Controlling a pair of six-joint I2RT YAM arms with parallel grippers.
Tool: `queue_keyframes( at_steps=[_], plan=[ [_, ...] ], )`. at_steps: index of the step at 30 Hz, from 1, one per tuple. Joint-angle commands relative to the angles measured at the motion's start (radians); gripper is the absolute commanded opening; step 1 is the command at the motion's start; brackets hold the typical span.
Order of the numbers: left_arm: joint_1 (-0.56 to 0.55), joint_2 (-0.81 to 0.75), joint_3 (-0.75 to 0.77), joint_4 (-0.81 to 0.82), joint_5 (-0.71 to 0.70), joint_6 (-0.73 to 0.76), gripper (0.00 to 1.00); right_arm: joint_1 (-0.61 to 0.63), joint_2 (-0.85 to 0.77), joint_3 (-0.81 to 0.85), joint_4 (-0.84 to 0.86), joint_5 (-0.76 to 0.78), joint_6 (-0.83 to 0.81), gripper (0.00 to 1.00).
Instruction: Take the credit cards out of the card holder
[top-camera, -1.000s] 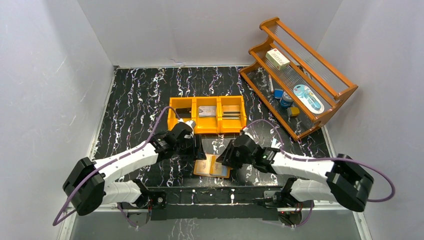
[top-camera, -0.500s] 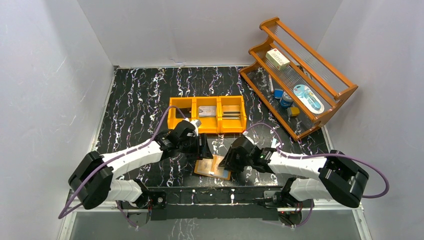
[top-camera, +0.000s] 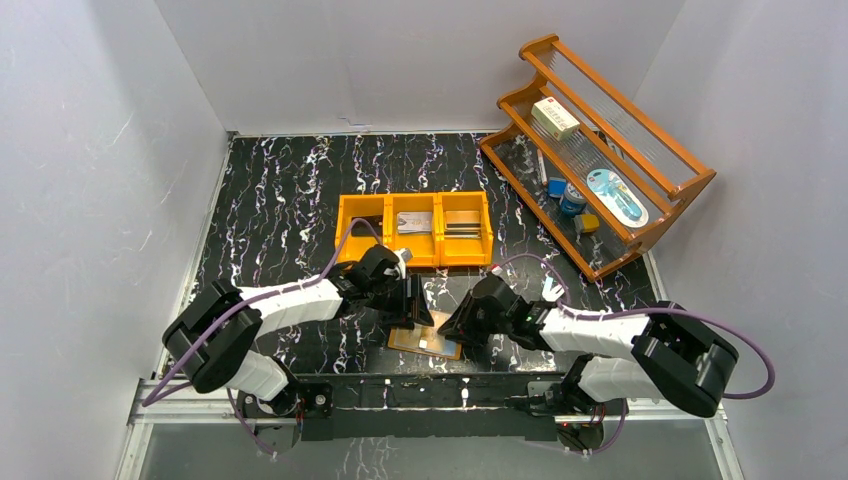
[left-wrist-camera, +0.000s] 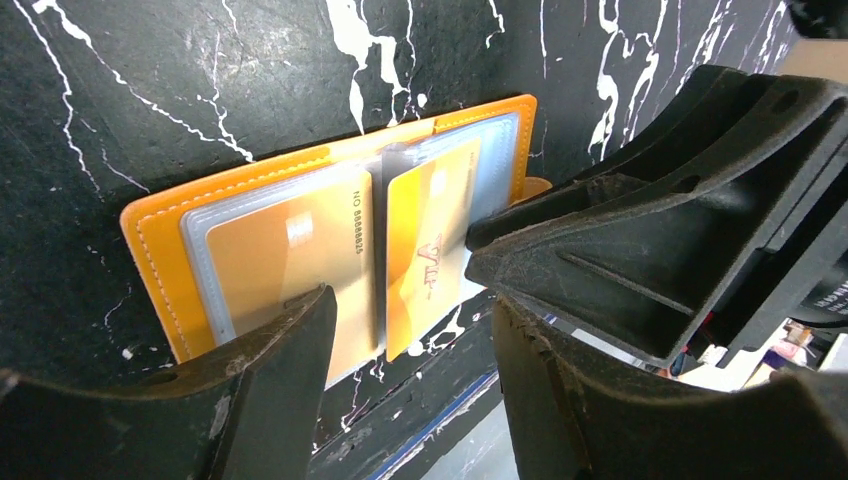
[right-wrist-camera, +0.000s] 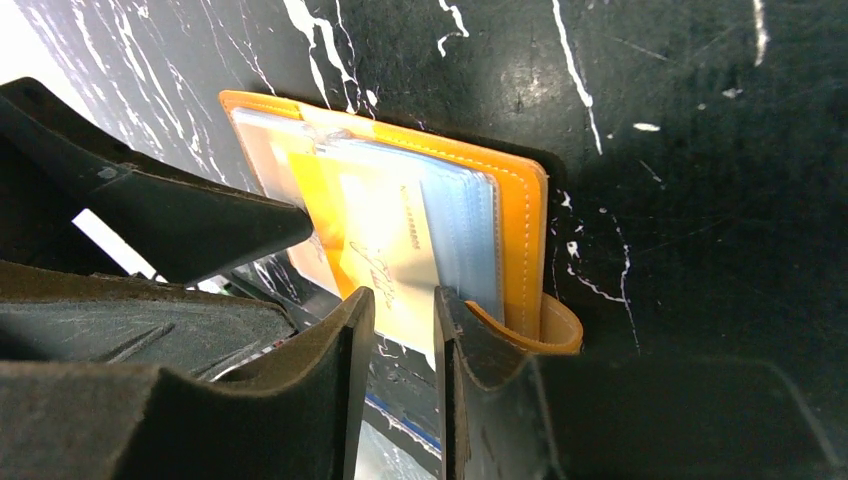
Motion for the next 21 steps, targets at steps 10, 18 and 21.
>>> queue_keyframes(
  at_steps=[10,18,21],
  plan=[
    [0.003,0.028,-0.141,0.208,0.093,-0.108,0.50,-0.023,0.073,-0.074,-0.004,-0.024,-0.005,0.38],
    [0.004,0.012,-0.147,0.197,0.073,-0.118,0.40,-0.025,0.072,-0.072,-0.012,-0.019,-0.003,0.38],
    [0.003,0.007,-0.140,0.183,0.064,-0.116,0.35,-0.026,0.072,-0.069,-0.018,-0.016,-0.003,0.38]
  ],
)
